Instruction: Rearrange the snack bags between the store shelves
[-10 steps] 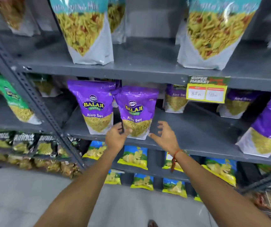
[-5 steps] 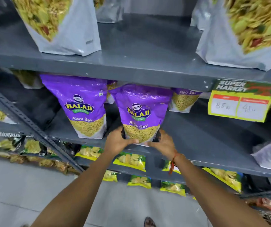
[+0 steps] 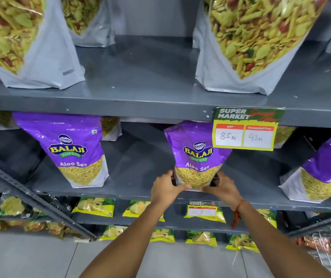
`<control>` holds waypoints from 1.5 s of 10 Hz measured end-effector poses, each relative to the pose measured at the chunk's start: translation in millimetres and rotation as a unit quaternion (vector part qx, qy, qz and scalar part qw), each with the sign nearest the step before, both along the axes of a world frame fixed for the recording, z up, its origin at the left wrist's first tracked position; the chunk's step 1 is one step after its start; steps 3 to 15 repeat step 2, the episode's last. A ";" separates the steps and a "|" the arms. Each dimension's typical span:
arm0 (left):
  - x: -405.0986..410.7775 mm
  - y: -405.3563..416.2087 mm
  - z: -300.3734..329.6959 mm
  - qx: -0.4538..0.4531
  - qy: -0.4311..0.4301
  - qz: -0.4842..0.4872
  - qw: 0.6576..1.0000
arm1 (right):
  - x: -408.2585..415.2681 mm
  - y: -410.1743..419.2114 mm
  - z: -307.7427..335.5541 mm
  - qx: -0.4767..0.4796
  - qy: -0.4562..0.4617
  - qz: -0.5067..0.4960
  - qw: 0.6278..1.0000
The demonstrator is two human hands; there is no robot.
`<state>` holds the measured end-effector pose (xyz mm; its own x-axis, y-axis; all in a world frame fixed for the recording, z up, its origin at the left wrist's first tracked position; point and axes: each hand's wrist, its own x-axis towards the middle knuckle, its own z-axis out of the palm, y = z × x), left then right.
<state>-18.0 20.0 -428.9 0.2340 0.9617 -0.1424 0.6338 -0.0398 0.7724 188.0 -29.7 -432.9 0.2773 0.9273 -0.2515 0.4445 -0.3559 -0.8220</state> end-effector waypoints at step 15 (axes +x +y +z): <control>-5.5 -24.9 -0.7 0.004 -0.016 0.042 0.999 | -16.9 -28.5 -5.8 0.052 0.030 -0.078 0.995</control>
